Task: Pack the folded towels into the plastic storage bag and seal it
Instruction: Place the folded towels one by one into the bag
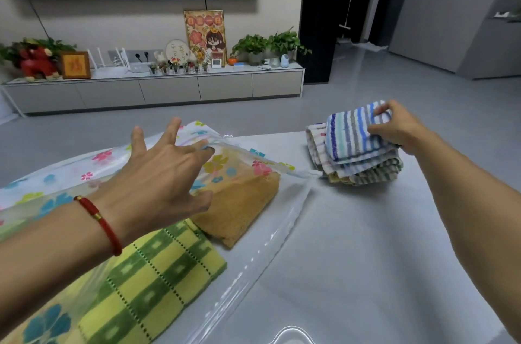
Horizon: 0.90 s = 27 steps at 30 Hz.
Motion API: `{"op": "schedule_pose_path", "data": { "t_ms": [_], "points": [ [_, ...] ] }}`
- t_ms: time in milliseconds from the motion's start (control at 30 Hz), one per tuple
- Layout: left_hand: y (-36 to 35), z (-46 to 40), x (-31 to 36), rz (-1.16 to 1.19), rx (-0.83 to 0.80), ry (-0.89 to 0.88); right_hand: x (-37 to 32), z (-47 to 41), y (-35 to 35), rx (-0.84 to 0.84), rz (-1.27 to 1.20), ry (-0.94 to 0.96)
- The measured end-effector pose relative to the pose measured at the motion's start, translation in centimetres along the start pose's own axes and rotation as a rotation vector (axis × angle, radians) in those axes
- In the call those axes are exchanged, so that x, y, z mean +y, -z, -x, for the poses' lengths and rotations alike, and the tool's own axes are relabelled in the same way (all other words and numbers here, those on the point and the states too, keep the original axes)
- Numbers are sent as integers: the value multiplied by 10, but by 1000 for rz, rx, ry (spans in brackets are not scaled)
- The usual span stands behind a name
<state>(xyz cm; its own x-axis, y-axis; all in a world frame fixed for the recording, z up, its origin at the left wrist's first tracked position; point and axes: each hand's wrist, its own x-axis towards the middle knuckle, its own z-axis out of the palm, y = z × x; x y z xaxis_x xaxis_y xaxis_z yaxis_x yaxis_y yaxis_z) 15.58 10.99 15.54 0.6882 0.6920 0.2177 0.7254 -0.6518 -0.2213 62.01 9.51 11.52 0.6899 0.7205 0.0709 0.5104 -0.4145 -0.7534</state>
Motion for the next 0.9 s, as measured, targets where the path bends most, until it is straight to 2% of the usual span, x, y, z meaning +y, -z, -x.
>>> {"op": "schedule_pose_path", "data": {
  "t_ms": [67,133,200,300,400,467,533,600,667,767,833,900],
  "points": [
    [3,7,-2,-16,-15,22,-4,11,11,-276,-236,-141],
    [9,15,-5,-28,-29,46,-6,35,23,-507,-373,-230],
    [17,22,-10,-37,-46,66,-10,64,37,-593,-462,-260],
    [28,29,-14,-42,-86,72,-18,119,52,-634,-537,-252],
    [37,30,-12,-27,-133,77,-30,181,47,-705,-595,-112],
    [44,31,-11,7,-158,85,-42,215,27,-838,-588,-32],
    [50,31,-14,32,-173,92,-54,240,-8,-1011,-596,-43],
    [56,32,-18,19,-174,98,-68,254,-52,-1112,-620,-12],
    [61,32,-22,3,-177,100,-87,256,-97,-1068,-722,-3],
    [68,30,-27,29,-194,123,-107,239,-159,-748,-851,-80],
    [70,29,-29,30,-196,129,-106,222,-190,-508,-741,-75],
    [69,29,-30,6,-194,115,-100,213,-209,-451,-634,-113]
  ]
}}
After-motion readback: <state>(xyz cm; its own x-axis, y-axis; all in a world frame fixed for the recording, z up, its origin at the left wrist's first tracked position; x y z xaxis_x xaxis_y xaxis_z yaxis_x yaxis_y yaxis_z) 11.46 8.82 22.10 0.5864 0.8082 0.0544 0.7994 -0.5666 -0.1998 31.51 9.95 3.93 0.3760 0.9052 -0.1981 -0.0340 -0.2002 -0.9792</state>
